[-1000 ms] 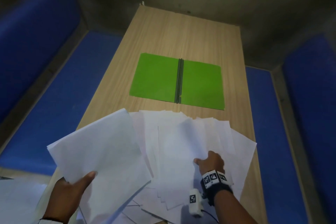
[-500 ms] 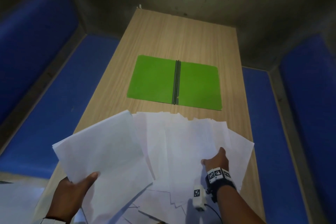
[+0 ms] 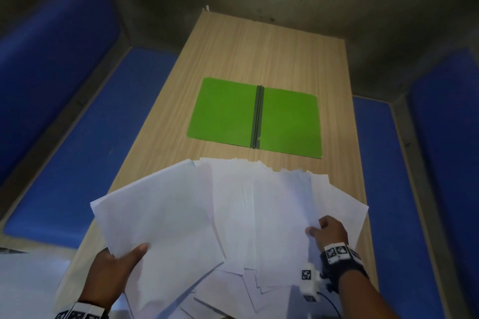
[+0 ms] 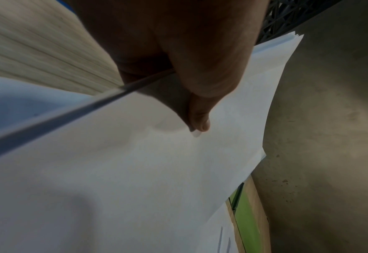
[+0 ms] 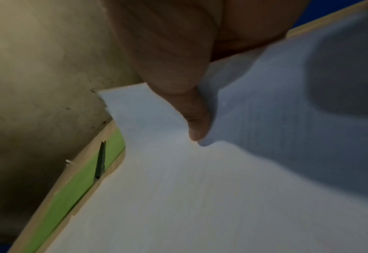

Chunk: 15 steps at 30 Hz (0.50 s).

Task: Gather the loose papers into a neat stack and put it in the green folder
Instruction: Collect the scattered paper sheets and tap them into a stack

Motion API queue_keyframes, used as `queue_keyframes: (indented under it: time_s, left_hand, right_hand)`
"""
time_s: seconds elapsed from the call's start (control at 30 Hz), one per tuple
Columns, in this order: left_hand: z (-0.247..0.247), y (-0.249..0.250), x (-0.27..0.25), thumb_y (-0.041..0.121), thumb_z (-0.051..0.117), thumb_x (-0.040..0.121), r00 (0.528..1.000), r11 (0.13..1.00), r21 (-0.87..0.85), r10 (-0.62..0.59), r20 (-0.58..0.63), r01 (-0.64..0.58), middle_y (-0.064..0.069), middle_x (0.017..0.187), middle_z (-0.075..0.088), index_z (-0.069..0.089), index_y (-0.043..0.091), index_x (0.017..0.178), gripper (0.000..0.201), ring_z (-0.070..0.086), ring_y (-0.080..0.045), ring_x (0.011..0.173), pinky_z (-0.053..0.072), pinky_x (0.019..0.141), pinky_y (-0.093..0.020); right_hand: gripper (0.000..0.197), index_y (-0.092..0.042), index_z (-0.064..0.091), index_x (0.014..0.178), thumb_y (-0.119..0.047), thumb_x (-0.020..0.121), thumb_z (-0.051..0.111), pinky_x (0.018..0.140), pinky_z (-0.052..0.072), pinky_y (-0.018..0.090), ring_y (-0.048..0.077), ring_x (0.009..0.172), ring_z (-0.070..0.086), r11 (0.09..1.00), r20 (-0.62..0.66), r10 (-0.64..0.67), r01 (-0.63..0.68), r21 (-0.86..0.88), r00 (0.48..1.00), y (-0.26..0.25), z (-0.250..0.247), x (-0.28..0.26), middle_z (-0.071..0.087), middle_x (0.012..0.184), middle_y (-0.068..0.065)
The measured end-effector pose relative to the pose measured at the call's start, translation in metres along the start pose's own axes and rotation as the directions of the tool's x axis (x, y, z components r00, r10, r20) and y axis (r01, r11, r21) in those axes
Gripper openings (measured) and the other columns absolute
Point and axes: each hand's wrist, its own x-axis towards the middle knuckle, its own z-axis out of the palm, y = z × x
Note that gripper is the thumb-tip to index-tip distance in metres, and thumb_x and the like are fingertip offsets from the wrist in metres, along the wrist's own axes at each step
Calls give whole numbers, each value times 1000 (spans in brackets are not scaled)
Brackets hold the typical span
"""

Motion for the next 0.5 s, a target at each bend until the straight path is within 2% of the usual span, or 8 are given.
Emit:
queue_keyframes:
  time_s: [0.07, 0.17, 0.2, 0.27, 0.3, 0.33, 0.4, 0.5]
  left_hand:
    - [0, 0, 0, 30, 81, 77, 1000, 1000, 11, -3, 9, 3, -15, 97, 66, 62, 10, 104, 38, 59, -34, 86, 45, 78, -40]
    - [0, -1, 0, 27, 81, 77, 1000, 1000, 12, -17, 19, 17, -16, 95, 67, 64, 8, 102, 36, 59, -32, 83, 45, 77, -39]
    - [-1, 0, 0, 26, 81, 77, 1000, 1000, 10, -19, 22, 19, -16, 94, 67, 64, 8, 101, 34, 58, -31, 82, 44, 77, -39]
    - [0, 0, 0, 24, 81, 77, 999, 1000, 6, -25, 29, 25, -16, 92, 67, 64, 7, 98, 32, 58, -30, 79, 44, 75, -38]
    - [0, 0, 1, 24, 81, 77, 999, 1000, 4, -31, 33, 31, -16, 92, 67, 64, 7, 97, 31, 58, -30, 78, 44, 75, -38]
    - [1, 0, 1, 23, 81, 77, 999, 999, 3, -36, 36, 36, -16, 92, 67, 64, 7, 98, 31, 58, -30, 79, 44, 75, -38]
    - [2, -3, 4, 24, 81, 78, 998, 999, 7, -41, 39, 41, -15, 94, 68, 65, 7, 101, 33, 59, -31, 83, 44, 78, -39]
    - [2, -8, 9, 26, 81, 77, 998, 999, 22, -44, 49, 43, -15, 95, 69, 67, 5, 104, 37, 60, -32, 86, 46, 80, -39]
  right_hand:
    - [24, -11, 56, 79, -5, 72, 78, 70, 41, 26, 21, 75, 55, 995, 18, -72, 70, 77, 997, 5, -14, -7, 56, 76, 2]
    - [32, -8, 60, 106, 0, 78, 74, 85, 42, 32, 23, 92, 57, 976, 58, -62, 49, 210, 996, 15, -42, -16, 63, 93, 4]
    - [36, -4, 61, 111, -5, 78, 75, 88, 42, 35, 24, 98, 57, 973, 40, -45, 35, 230, 998, 22, -50, -15, 64, 101, 7]
    - [63, 1, 59, 119, -29, 69, 83, 94, 44, 41, 29, 110, 59, 970, -68, -23, 38, 239, 997, 38, -64, -13, 65, 117, 15]
    - [70, 2, 60, 118, -38, 65, 83, 93, 46, 43, 33, 110, 61, 962, -111, -13, 43, 268, 994, 43, -71, -15, 66, 118, 18]
    - [67, 0, 62, 116, -41, 67, 81, 88, 48, 42, 36, 106, 63, 943, -126, -3, 45, 329, 992, 44, -78, -20, 68, 114, 19]
    - [51, -4, 62, 118, -33, 78, 75, 79, 49, 38, 36, 97, 65, 895, -173, 8, 70, 440, 985, 36, -86, -36, 69, 109, 16]
    - [39, -2, 61, 112, -29, 85, 68, 46, 48, 32, 30, 62, 59, 773, -131, -41, 114, 624, 991, 10, -84, -55, 61, 85, 21]
